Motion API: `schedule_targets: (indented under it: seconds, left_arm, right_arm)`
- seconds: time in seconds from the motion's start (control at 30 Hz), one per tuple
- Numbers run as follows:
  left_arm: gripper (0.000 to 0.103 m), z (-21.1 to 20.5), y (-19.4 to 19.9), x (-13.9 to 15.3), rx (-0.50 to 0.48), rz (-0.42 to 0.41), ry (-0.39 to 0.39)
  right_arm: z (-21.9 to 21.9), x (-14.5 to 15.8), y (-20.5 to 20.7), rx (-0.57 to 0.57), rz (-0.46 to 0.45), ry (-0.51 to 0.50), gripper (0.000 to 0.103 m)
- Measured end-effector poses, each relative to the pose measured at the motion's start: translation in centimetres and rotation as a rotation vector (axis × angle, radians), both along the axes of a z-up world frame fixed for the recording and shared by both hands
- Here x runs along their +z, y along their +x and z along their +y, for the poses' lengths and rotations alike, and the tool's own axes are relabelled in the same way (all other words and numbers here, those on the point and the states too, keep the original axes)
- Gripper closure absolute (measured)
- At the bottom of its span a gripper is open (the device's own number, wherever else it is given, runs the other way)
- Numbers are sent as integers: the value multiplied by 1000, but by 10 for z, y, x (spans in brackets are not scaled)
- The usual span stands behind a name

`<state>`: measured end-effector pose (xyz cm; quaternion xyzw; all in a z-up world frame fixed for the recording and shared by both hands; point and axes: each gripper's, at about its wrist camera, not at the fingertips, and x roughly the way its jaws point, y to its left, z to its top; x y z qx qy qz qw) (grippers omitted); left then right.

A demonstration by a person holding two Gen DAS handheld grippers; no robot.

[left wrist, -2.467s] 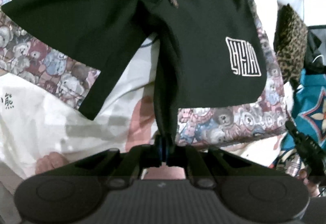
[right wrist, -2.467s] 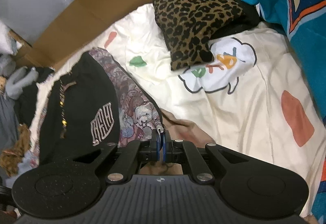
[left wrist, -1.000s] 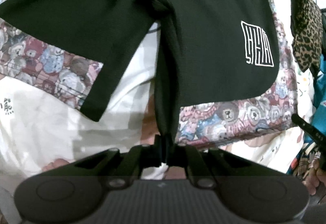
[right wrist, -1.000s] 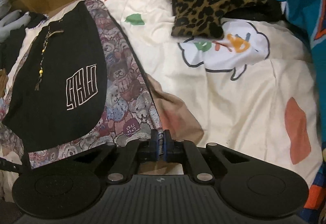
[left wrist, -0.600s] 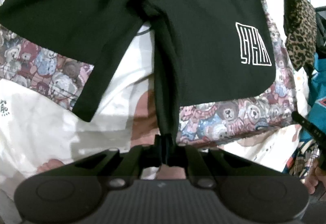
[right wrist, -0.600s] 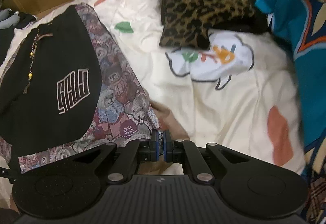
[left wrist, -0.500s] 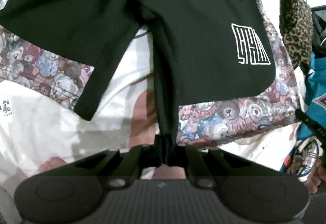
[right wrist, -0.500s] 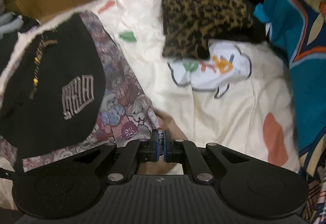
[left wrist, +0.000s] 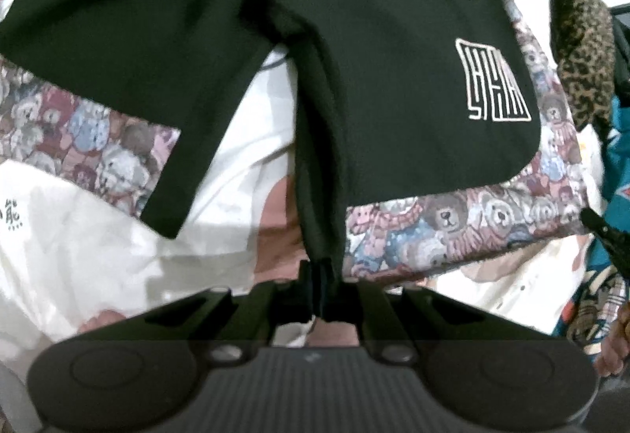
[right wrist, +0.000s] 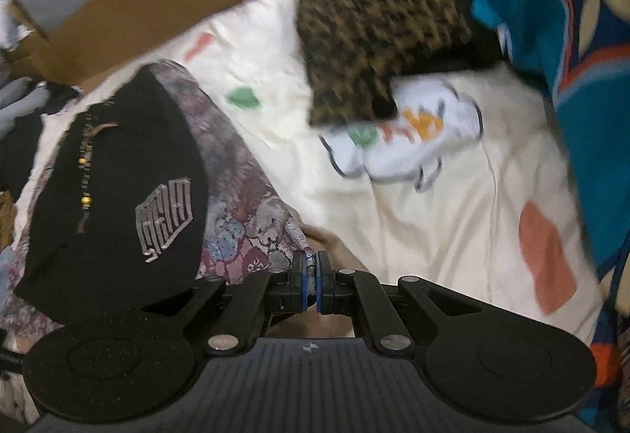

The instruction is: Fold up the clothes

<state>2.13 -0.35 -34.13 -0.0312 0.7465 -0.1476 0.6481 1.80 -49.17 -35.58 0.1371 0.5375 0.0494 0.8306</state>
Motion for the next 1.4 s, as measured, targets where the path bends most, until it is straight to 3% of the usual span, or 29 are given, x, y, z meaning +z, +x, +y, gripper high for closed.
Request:
schedule_targets:
  seconds: [0.1, 0.27, 0.47, 0.57, 0.63, 0.7, 0.83, 1.03, 1.1, 1.27, 1.4]
  left_arm:
    - [90, 7, 4, 6, 28, 24, 56]
    - [89, 21, 21, 35, 53, -22, 110]
    - [84, 24, 70, 85, 64, -151, 95]
    - [83, 13, 105, 95, 58, -213, 94]
    - [81, 14, 126, 101, 52, -242, 88]
    - [80, 14, 152, 111, 30, -274, 81]
    - [77, 13, 192, 123, -25, -347, 64]
    - [72, 29, 256, 126, -73, -411, 50]
    - [70, 36, 276, 117, -70, -429, 57]
    - [70, 40, 314, 86, -106, -486, 80]
    - [70, 43, 351, 56, -68, -499, 68]
  right_arm:
    - [-2, -3, -3, -19, 9, 20, 98]
    - [-12, 12, -7, -55, -27, 73, 98]
    - [-13, 35, -6, -57, -81, 88, 98]
    - [-8, 48, -2, -41, -113, 86, 97]
    - [-4, 57, 2, -33, -132, 74, 89]
    - [2, 66, 7, -20, -158, 61, 74]
    - [18, 79, 25, 43, -191, 33, 74]
    - [42, 84, 67, 87, -205, 21, 71]
    - [50, 83, 84, 99, -207, 5, 64]
    - [74, 73, 130, 138, -216, -3, 64]
    - [102, 58, 171, 183, -218, 3, 64]
